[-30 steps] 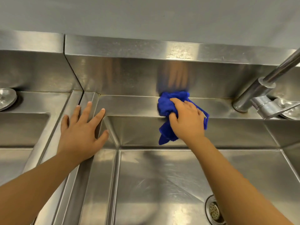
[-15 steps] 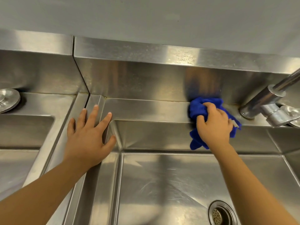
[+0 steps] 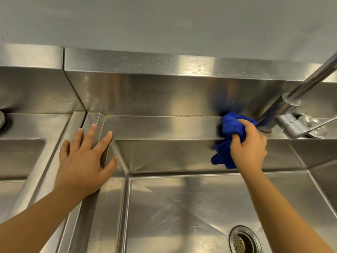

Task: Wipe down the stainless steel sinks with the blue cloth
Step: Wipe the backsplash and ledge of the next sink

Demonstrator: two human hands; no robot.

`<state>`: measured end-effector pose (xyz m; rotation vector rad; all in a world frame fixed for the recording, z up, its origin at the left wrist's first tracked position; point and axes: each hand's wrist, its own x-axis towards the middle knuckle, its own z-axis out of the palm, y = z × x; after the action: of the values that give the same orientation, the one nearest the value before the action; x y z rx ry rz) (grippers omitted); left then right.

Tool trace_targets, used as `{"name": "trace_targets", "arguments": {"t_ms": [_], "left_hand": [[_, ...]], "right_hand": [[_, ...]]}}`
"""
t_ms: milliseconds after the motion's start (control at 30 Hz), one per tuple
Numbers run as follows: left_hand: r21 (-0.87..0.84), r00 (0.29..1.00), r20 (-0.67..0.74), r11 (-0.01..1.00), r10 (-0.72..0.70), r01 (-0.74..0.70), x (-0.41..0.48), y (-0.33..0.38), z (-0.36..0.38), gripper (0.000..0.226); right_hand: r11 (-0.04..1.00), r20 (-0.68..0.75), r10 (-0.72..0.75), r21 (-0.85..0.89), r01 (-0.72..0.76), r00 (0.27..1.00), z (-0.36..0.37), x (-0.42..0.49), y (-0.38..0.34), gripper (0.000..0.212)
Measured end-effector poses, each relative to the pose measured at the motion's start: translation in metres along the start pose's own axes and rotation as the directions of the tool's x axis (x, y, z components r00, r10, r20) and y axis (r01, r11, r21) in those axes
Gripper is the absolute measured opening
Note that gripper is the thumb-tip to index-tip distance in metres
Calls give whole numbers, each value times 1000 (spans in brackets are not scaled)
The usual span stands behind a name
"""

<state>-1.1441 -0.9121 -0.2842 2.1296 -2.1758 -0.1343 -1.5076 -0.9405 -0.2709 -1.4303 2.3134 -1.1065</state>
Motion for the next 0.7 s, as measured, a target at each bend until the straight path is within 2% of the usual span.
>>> {"name": "trace_targets", "arguments": {"t_ms": [133, 233, 300, 467, 533, 600, 700], "left_hand": [[14, 1000, 2, 1000, 7, -7, -2, -2, 1, 77], [13, 1000, -1, 1000, 6, -6, -2, -2, 2, 75], [13, 1000, -5, 1000, 4, -4, -2, -2, 2, 75], [37, 1000, -21, 999, 20, -20, -2, -2, 5, 73], [43, 999, -38, 999, 21, -19, -2, -2, 6, 72], [35, 999, -37, 999, 26, -25, -1, -3, 6, 72], [33, 999, -47, 999, 19, -17, -2, -2, 5, 72]], "right_hand": [[955, -207, -154, 221, 200, 966, -9, 8, -51, 38], [902, -347, -254, 252, 350, 903, -14, 19, -93, 42], [893, -374, -289, 228, 389, 881, -10, 29, -113, 43], [944, -348, -250, 118, 306, 904, 34, 35, -137, 49], [929, -299, -329, 69, 364, 896, 50, 24, -156, 51], [858, -211, -499, 15, 513, 840, 66, 8, -181, 54], [707, -86, -707, -58, 705, 702, 80, 1, -201, 56]]}}
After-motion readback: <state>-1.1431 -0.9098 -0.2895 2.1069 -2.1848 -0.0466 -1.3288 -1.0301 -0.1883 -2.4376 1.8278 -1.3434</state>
